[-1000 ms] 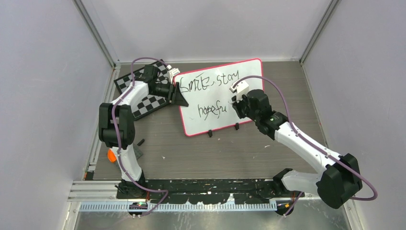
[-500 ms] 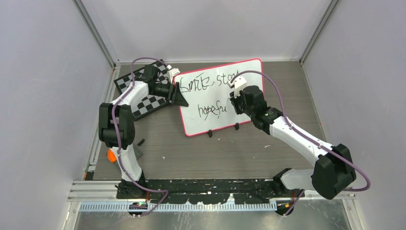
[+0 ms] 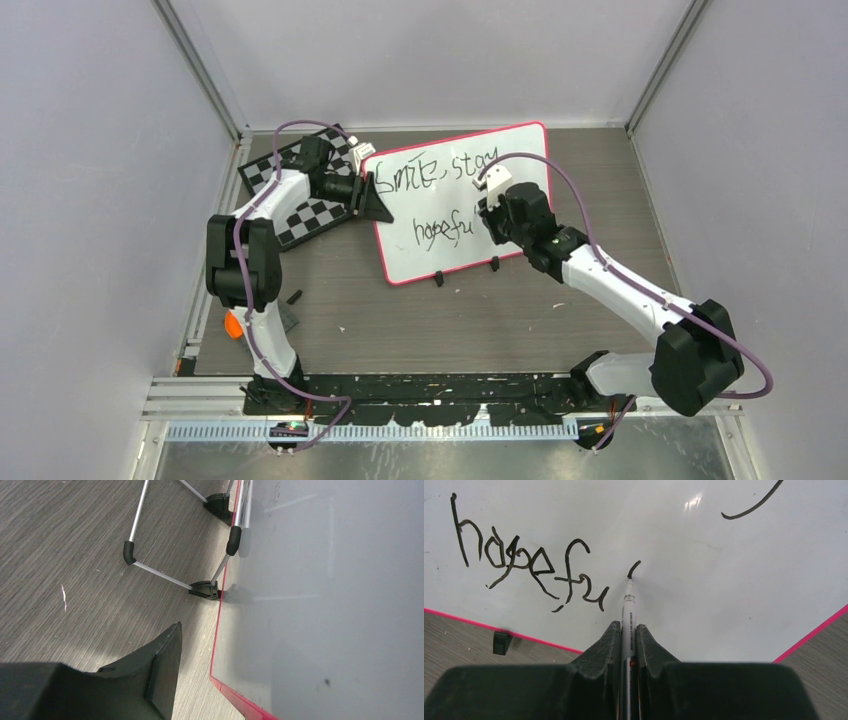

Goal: Write a sentence on the whiteboard

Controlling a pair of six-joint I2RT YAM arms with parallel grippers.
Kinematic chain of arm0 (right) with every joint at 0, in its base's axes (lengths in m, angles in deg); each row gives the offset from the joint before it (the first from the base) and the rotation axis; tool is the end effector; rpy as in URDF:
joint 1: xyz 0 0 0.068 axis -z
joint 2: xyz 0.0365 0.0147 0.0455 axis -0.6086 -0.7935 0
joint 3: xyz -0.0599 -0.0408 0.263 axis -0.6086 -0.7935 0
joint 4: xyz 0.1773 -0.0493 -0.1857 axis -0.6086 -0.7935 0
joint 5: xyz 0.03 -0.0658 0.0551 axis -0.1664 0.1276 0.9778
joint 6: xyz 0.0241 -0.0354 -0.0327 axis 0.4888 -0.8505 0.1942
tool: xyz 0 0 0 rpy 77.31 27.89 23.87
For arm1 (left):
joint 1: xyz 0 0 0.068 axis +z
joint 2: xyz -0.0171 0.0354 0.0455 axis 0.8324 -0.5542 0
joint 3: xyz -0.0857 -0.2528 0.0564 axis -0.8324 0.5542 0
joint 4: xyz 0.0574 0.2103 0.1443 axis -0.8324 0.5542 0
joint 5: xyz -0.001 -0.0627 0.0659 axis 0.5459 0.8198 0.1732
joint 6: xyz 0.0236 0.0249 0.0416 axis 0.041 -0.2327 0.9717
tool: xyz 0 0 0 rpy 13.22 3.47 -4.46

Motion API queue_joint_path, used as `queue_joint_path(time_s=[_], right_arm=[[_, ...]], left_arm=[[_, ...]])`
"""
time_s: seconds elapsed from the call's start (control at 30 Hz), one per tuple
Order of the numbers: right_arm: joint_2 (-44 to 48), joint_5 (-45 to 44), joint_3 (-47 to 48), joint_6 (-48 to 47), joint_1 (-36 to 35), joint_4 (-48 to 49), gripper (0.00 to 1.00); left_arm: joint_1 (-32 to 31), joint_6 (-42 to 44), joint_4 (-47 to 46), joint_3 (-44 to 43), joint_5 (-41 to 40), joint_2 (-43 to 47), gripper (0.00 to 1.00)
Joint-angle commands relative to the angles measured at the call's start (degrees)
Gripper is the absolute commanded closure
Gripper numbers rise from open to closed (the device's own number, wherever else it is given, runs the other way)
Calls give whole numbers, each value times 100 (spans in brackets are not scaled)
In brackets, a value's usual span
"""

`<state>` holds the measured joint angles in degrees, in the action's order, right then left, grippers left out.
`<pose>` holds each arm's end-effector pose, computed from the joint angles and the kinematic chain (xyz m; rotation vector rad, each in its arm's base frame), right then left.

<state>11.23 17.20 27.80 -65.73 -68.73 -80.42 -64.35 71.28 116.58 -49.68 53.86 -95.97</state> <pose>0.2509 0.1484 0.2768 -0.6638 1.9745 0.1482 0.3830 -0.0860 0.2342 0.6847 2.2301 -1.4147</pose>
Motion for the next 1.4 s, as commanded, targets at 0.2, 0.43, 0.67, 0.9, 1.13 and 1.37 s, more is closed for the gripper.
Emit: queue_joint_path(time_s=[0.2, 0.43, 0.67, 0.9, 1.13, 1.37], right_arm=[[271, 190, -414, -191, 31, -170, 100], [284, 130, -515, -343, 31, -279, 100], [394, -91, -316, -447, 32, -373, 100], [699, -170, -303, -559, 33, -418, 100], [477, -267, -225, -537, 31, -354, 100], [23, -394, -19, -481, 33, -280, 100]], left_arm=[[-43, 134, -19, 82, -259, 100, 91], [-43, 138, -4, 86, -260, 110, 91], [-44, 184, 32, 71, -256, 115, 91], [-43, 208, 51, 48, -255, 91, 91], [-43, 169, 28, 23, -242, 60, 91], [-43, 165, 55, -11, -253, 40, 91]])
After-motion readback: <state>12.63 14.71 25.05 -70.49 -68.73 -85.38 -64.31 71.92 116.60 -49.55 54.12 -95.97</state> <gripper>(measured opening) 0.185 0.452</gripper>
